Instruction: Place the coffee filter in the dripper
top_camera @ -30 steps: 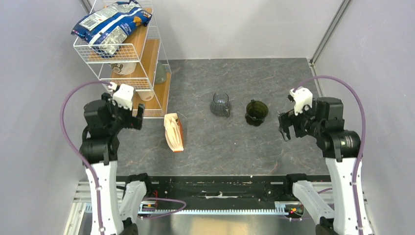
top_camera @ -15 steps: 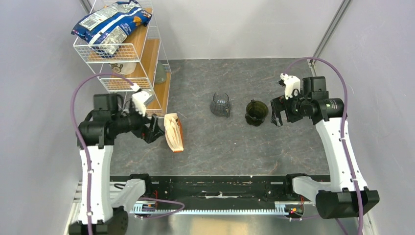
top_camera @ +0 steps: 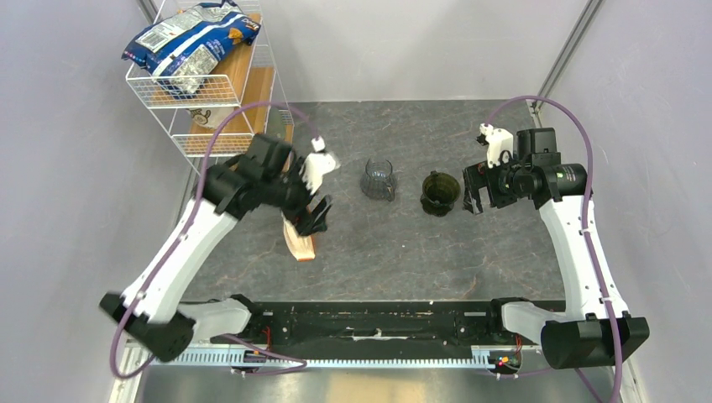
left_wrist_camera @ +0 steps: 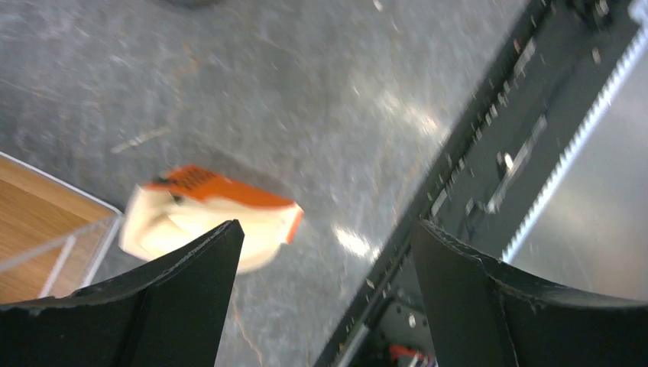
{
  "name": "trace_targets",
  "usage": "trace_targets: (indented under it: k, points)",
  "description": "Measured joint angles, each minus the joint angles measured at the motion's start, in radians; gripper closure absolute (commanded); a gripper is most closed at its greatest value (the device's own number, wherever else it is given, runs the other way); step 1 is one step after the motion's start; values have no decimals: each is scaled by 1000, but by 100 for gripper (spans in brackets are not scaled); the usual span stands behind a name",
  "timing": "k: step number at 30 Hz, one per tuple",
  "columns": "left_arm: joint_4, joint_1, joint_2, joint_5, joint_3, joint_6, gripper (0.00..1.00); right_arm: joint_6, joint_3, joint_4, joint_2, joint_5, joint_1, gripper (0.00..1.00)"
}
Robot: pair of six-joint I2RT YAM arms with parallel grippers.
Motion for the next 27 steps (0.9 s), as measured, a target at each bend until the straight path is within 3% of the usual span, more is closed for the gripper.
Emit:
trace_targets:
  k: [12,20,27]
  points:
    - [291,-32,640,-137,483,-403,25,-3,0,-12,-11,-6,-1,1]
    - [405,-33,941,-210,755,-452,30,-20,38,-53,-5,-40,-1,1]
    - [490,-19,1122,-234,821,-465,32,-34,50,-71,-6,-44,-1,1]
